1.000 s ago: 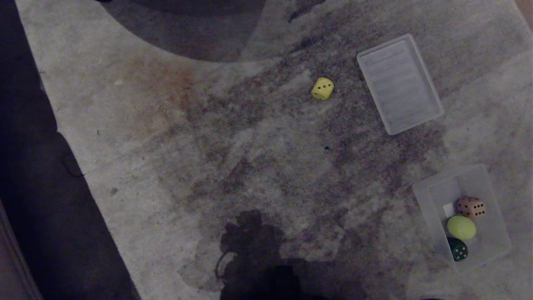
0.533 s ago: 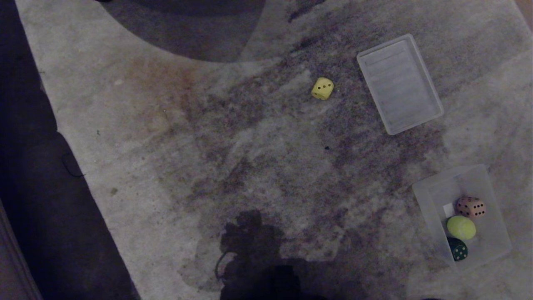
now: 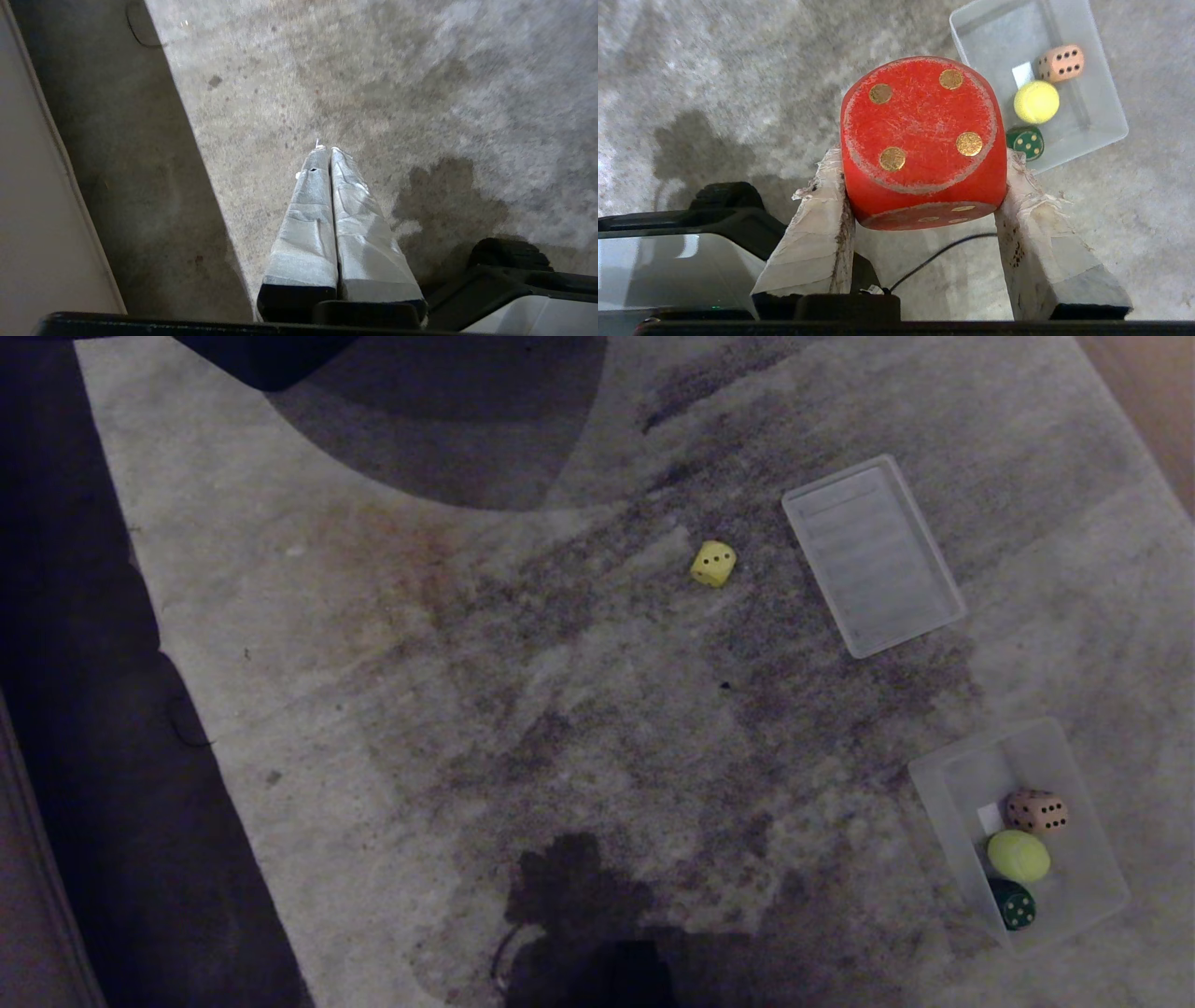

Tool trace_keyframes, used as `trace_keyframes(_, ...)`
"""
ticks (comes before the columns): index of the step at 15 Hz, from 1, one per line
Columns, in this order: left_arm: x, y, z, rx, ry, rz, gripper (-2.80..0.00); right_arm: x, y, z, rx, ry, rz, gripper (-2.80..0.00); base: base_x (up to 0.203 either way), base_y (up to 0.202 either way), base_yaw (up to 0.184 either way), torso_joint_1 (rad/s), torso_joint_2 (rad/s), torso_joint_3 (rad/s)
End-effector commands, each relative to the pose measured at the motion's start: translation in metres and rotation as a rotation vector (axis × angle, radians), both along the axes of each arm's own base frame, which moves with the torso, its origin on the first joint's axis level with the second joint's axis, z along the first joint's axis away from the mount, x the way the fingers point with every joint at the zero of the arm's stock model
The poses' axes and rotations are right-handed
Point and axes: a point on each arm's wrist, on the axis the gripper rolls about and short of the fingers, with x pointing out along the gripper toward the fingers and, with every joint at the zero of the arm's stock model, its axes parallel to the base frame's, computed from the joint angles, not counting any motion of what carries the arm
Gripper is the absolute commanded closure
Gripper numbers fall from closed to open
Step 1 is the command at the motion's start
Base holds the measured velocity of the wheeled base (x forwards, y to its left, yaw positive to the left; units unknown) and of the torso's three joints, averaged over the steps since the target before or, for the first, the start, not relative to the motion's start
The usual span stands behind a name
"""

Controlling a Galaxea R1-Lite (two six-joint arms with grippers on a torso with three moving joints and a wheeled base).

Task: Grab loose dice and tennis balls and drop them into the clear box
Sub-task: Put the toys in the box

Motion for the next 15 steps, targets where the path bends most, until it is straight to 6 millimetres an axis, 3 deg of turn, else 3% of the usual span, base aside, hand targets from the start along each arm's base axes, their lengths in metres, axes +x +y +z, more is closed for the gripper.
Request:
trace_keyframes(1, 0.0002, 0.0000, -0.0003, -0.001, 0.002, 0.001, 0.00, 0.0002, 0.0000, 0.0000, 0.000, 0.004, 0.001, 0.00, 0.000, 0.000, 0.000, 0.001, 0.00, 0.193)
trace_keyframes(15, 0.0002, 0.0000, -0.0003, -0.001, 0.002, 0.001, 0.00, 0.0002, 0.0000, 0.0000, 0.000, 0.004, 0.001, 0.00, 0.000, 0.000, 0.000, 0.002, 0.00, 0.200)
